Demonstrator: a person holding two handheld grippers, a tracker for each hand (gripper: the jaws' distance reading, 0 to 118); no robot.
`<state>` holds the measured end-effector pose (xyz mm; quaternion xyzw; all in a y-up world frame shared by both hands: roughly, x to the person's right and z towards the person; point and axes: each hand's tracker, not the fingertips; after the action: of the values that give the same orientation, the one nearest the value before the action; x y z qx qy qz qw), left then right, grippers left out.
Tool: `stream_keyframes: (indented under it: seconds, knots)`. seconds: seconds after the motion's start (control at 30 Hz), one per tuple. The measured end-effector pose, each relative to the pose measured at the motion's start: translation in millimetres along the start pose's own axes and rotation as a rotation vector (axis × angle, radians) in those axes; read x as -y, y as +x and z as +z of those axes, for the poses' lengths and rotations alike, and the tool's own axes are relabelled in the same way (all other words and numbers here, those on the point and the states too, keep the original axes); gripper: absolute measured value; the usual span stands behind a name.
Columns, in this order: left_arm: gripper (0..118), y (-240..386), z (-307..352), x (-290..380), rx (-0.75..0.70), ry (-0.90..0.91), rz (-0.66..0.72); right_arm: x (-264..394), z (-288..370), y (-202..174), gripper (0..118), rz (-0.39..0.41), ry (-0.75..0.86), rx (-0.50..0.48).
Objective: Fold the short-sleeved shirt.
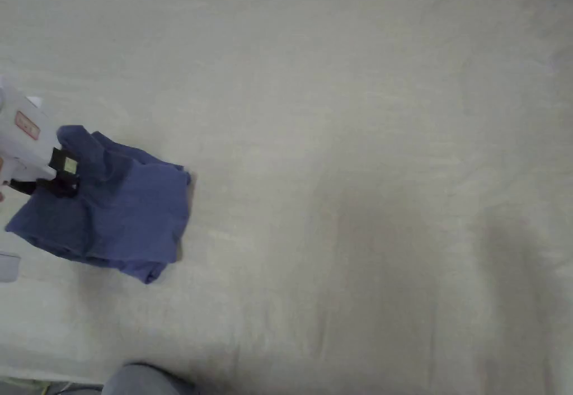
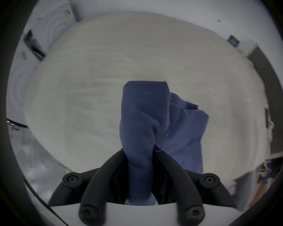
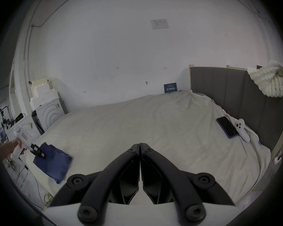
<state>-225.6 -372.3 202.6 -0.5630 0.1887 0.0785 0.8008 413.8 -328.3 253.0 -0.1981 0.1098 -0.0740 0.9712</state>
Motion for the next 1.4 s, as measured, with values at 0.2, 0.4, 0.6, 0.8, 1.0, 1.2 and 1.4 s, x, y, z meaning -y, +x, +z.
stream_keyframes:
  seconds: [0.2, 0.4, 0.6, 0.8, 1.0, 1.2, 1.4]
  knots:
    - [47, -53, -43, -8, -0.354, 0.058, 0.030, 7, -5, -12, 0, -0.003, -0.024, 0.026]
    - [108, -60, -31, 3, -0.677, 0.234, -0.029, 9, -6, -13, 0, -0.005, -0.034, 0.007]
    - [104, -14, 68, 8, -0.520, 0.660, 0.067, 0, 1, -4, 0, 0.018, -0.012, -0.012]
    - [66, 85, 156, 33, -0.203, 0.973, -0.006, -17, 10, 4, 0, 0.075, 0.068, -0.021]
    - [0, 170, 174, 72, 0.064, 1.126, 0.005, -36, 4, 19, 0, 0.122, 0.158, -0.022]
    - [0, 232, 173, 114, 0.183, 1.151, -0.080, -50, 14, 32, 0, 0.153, 0.216, -0.024]
    - [0, 259, 160, 141, 0.227, 1.107, -0.097, -45, 23, 19, 0, 0.162, 0.243, -0.016]
